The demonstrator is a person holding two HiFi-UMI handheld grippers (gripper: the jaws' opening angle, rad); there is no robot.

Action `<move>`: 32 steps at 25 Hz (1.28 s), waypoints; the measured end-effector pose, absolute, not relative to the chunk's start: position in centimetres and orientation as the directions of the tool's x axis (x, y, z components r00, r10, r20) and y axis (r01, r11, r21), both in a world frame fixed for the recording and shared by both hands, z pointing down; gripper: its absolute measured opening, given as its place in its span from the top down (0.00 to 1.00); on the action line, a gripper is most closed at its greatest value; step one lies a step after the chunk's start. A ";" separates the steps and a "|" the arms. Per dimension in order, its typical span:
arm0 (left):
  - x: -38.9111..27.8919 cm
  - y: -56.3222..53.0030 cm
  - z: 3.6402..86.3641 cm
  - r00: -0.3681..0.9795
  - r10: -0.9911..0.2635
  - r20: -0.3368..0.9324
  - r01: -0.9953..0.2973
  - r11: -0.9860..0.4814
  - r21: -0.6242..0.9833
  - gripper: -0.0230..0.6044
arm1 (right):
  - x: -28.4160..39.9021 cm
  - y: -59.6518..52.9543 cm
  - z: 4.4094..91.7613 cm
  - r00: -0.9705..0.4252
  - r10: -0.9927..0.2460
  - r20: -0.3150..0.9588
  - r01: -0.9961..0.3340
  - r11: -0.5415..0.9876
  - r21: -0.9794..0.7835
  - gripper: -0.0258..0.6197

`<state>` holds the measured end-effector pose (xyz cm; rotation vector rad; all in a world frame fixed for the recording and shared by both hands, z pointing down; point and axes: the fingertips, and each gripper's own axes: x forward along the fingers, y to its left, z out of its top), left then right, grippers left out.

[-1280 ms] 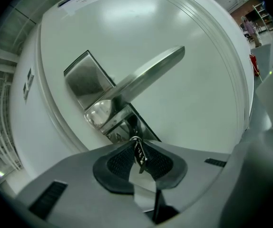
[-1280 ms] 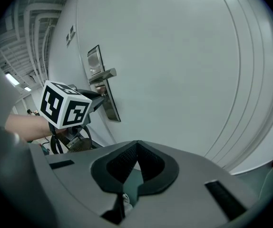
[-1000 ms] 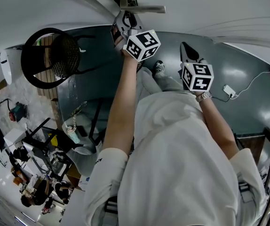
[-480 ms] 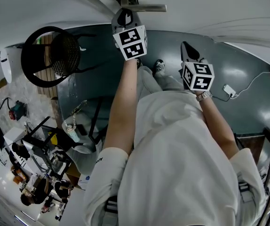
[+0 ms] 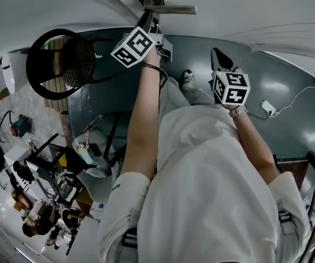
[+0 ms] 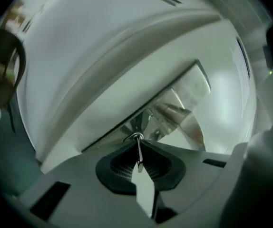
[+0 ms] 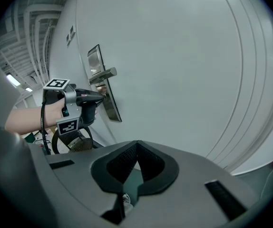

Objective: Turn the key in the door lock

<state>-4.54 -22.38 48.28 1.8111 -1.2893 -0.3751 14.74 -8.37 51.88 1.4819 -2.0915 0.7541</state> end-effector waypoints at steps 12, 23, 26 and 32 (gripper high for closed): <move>-5.0 -21.8 48.3 0.401 -0.911 -0.098 0.159 -0.036 0.987 0.90 | 14.7 -7.9 52.3 -0.308 -0.691 0.654 -0.950 0.262 -0.170 0.96; -5.2 -21.4 49.1 0.278 -0.957 -0.084 0.465 0.057 0.884 0.88 | 14.6 -8.1 52.3 -0.306 -0.692 0.654 -0.951 0.261 -0.169 0.96; -5.0 -21.2 48.7 0.325 -0.939 -0.117 0.375 0.014 0.927 0.88 | 14.6 -8.0 52.2 -0.307 -0.691 0.654 -0.950 0.262 -0.169 0.96; -4.7 -21.3 48.3 0.378 -0.918 -0.116 0.267 -0.012 0.964 0.82 | 14.4 -8.3 52.0 -0.313 -0.688 0.654 -0.948 0.270 -0.169 0.96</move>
